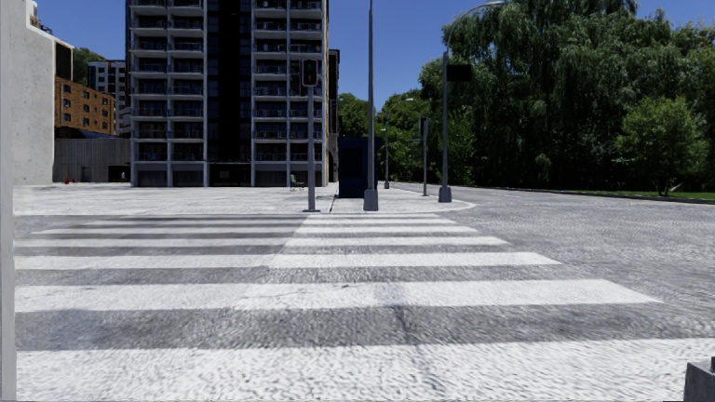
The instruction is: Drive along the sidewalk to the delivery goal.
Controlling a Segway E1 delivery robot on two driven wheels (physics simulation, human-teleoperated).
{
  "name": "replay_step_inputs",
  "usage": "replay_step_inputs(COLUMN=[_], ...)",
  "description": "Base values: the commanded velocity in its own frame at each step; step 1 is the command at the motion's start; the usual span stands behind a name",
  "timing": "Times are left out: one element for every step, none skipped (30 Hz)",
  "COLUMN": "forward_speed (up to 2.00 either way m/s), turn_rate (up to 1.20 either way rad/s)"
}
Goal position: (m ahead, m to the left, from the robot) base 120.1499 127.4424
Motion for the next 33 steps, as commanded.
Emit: replay_step_inputs(forward_speed=[1.07, 1.07, 1.07, 1.07, 1.07, 1.07, 1.07, 1.07, 1.07, 1.07, 1.07, 1.07, 1.07, 1.07, 1.07, 1.07, 1.07, 1.07, 1.07, 1.07, 1.07, 1.07, 1.07, 1.07, 1.07, 1.07, 1.07, 1.07, 1.07, 1.07, 1.07, 1.07, 1.07], turn_rate=[0.00, 0.00, 0.00, 0.00, 0.00, 0.00, 0.00, 0.00, 0.00, 0.00, 0.00, 0.00, 0.00, 0.00, 0.00, 0.00, 0.00, 0.00, 0.12, 0.12, 0.17, 0.19, 0.14, 0.14, 0.00, 0.00, 0.00, 0.00, 0.00, 0.00, 0.00, 0.00, 0.00])
